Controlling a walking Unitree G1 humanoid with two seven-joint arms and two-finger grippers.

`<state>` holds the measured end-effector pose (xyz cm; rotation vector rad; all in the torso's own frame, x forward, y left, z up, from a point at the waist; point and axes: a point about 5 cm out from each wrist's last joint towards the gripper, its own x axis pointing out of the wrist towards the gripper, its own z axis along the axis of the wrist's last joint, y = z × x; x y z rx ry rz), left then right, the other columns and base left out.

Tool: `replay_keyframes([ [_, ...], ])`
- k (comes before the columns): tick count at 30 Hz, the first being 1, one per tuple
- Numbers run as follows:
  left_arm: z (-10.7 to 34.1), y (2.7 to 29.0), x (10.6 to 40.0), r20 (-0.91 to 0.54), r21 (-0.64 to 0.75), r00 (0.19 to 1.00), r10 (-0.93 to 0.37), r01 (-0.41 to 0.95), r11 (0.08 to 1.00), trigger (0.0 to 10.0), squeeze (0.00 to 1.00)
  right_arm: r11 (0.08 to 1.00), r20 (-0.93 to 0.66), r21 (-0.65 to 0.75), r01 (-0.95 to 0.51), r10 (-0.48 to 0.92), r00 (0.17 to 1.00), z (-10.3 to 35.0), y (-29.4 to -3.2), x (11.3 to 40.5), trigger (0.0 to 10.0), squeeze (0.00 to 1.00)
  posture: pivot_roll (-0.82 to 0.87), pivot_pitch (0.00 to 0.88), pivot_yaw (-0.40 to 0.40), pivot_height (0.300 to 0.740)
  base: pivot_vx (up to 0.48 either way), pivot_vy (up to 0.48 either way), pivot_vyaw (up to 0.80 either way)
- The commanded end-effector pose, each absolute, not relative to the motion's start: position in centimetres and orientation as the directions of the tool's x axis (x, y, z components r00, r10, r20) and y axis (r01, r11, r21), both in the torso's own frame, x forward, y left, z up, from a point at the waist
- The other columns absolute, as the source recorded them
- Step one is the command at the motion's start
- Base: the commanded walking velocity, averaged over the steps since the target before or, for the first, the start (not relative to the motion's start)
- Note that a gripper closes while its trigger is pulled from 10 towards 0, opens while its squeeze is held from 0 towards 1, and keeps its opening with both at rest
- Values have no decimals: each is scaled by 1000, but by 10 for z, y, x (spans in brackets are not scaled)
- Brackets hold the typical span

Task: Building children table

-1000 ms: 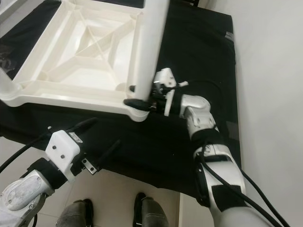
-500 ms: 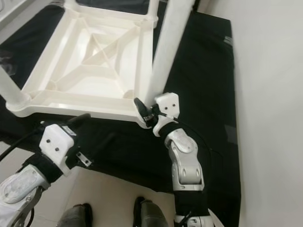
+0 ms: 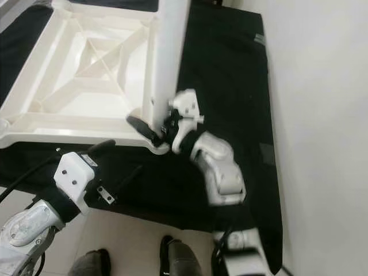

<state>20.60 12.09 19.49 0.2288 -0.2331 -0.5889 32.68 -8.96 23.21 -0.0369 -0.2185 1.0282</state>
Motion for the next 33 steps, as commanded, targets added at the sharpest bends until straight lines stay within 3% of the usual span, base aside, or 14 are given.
replay_keyframes([
  [1, 191, 118, 204, 141, 268, 802, -580, 534, 802, 10000, 0, 435, 131, -133, -891, 898, 419, 225, -86, 326, 10000, 0, 120, 238, -130, 740, 0, 0, 0],
  [8, 191, 117, 204, 145, 271, 803, -579, 530, 803, 10000, 0, 355, 76, -172, -919, 935, 347, 230, -91, 342, 10000, 0, 131, 240, -131, 740, 0, 0, 0],
  [9, 192, 117, 204, 145, 272, 802, -579, 530, 803, 10000, 0, 338, 70, -173, -925, 941, 331, 231, -91, 343, 9098, 0, 130, 240, -131, 740, 0, 0, 0],
  [10, 192, 117, 204, 145, 272, 802, -579, 530, 803, 10000, 0, 338, 70, -173, -925, 941, 331, 231, -91, 343, 9098, 0, 130, 240, -131, 740, 0, 0, 0],
  [11, 192, 117, 204, 146, 273, 802, -579, 530, 803, 10000, 0, 313, 62, -177, -933, 950, 307, 233, -91, 347, 4745, 0, 127, 241, -132, 740, 0, 0, 0],
  [12, 192, 117, 204, 146, 273, 802, -579, 530, 803, 10000, 0, 313, 62, -177, -933, 950, 307, 233, -91, 347, 4745, 0, 127, 241, -132, 740, 0, 0, 0],
  [13, 192, 117, 204, 146, 274, 802, -579, 530, 803, 10000, 0, 295, 57, -177, -939, 955, 289, 234, -92, 350, 0, 0, 123, 242, -131, 740, 0, 0, 0],
  [16, 193, 116, 204, 147, 273, 801, -581, 531, 802, 10000, 0, 257, 31, -179, -950, 966, 256, 234, -95, 357, 0, 0, 122, 244, -131, 740, 0, 0, 0],
  [21, 192, 116, 204, 146, 272, 799, -583, 535, 800, 10000, 0, 282, 12, -174, -944, 959, 284, 231, -100, 364, 0, 0, 122, 247, -131, 740, 0, 0, 0],
  [26, 192, 116, 203, 145, 269, 799, -583, 535, 801, 10000, 0, 380, -9, -178, -908, 922, 388, 221, -111, 364, 0, 0, 106, 256, -135, 740, 0, 0, 0],
  [29, 192, 116, 202, 142, 267, 799, -584, 537, 800, 10000, 0, 523, -34, -161, -837, 845, 534, 208, -119, 361, 0, 0, 94, 261, -139, 740, 0, 0, 0],
  [31, 191, 116, 201, 139, 264, 797, -587, 542, 798, 10000, 0, 777, -46, -116, -619, 618, 785, 189, -125, 355, 0, 0, 84, 262, -141, 740, 0, 0, 0],
  [32, 190, 116, 201, 137, 262, 796, -590, 545, 797, 10000, 0, 902, -100, -116, -417, 407, 908, 169, -130, 341, 0, 0, 77, 266, -137, 740, 0, 0, 0],
  [33, 190, 115, 201, 135, 260, 794, -593, 548, 795, 10000, 0, 932, -138, -98, -350, 336, 932, 155, -125, 321, 0, 0, 82, 272, -135, 740, 0, 0, 0],
])
